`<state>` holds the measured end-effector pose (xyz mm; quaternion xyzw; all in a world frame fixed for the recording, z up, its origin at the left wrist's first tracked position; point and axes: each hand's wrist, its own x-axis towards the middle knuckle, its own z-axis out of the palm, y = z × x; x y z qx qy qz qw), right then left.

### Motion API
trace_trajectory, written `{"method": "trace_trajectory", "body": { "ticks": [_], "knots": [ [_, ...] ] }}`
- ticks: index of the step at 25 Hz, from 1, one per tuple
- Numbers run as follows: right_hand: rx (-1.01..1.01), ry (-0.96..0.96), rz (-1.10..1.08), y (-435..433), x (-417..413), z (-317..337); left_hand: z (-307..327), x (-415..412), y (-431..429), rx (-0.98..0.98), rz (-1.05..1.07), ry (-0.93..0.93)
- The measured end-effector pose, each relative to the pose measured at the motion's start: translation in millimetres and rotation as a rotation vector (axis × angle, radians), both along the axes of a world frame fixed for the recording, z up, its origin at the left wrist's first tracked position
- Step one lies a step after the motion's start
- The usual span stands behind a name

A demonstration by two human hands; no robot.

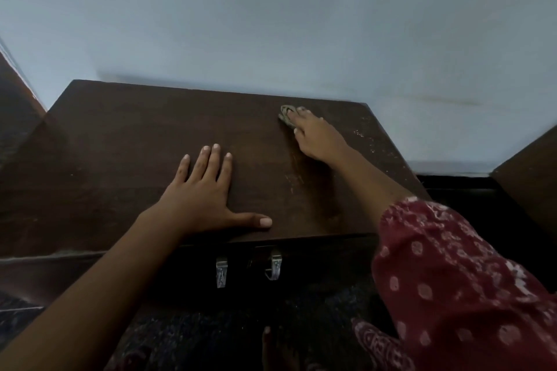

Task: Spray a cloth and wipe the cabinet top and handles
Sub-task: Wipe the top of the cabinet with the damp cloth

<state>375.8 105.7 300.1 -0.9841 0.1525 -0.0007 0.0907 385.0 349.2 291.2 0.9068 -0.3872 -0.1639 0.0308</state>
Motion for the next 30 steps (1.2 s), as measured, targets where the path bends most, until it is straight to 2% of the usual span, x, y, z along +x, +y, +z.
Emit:
{"method": "trace_trajectory", "body": {
  "ticks": [4, 8, 11, 14, 19, 22, 26, 28, 30],
  "knots": [
    [-0.007, -0.056, -0.027, 37.5, -60.9, -5.5, 1.9, -12.2, -10.4, -0.086, 0.048, -0.014],
    [-0.032, -0.075, 0.221, 63.1, -110.3, -7.5, -6.4, -37.3, -37.8, -0.311, -0.084, -0.020],
    [-0.007, -0.059, 0.305, 50.3, -139.9, -4.4, -12.3, -54.1, -58.5, -0.382, -0.188, -0.036],
    [-0.055, -0.064, 0.242, 25.0, -157.6, -7.6, -9.3, -64.1, -90.9, -0.335, -0.212, -0.071],
    [-0.022, -0.062, 0.024, -25.5, -179.4, -7.6, 5.4, -77.3, -169.8, -0.130, -0.339, -0.102],
    [0.020, -0.102, -0.117, -38.6, -189.9, -7.0, 8.9, -84.8, -199.8, -0.110, -0.375, -0.068],
    [0.074, -0.187, -0.271, -22.1, -187.1, -10.9, 4.1, -83.5, -194.2, -0.161, -0.418, -0.050],
    [0.075, -0.175, -0.270, -9.9, -180.8, -11.3, 1.0, -80.7, -181.5, -0.205, -0.375, -0.019],
    [0.093, -0.125, -0.206, -3.4, -172.7, -10.4, -1.8, -77.2, -168.7, -0.180, -0.338, -0.101]
  ]
}}
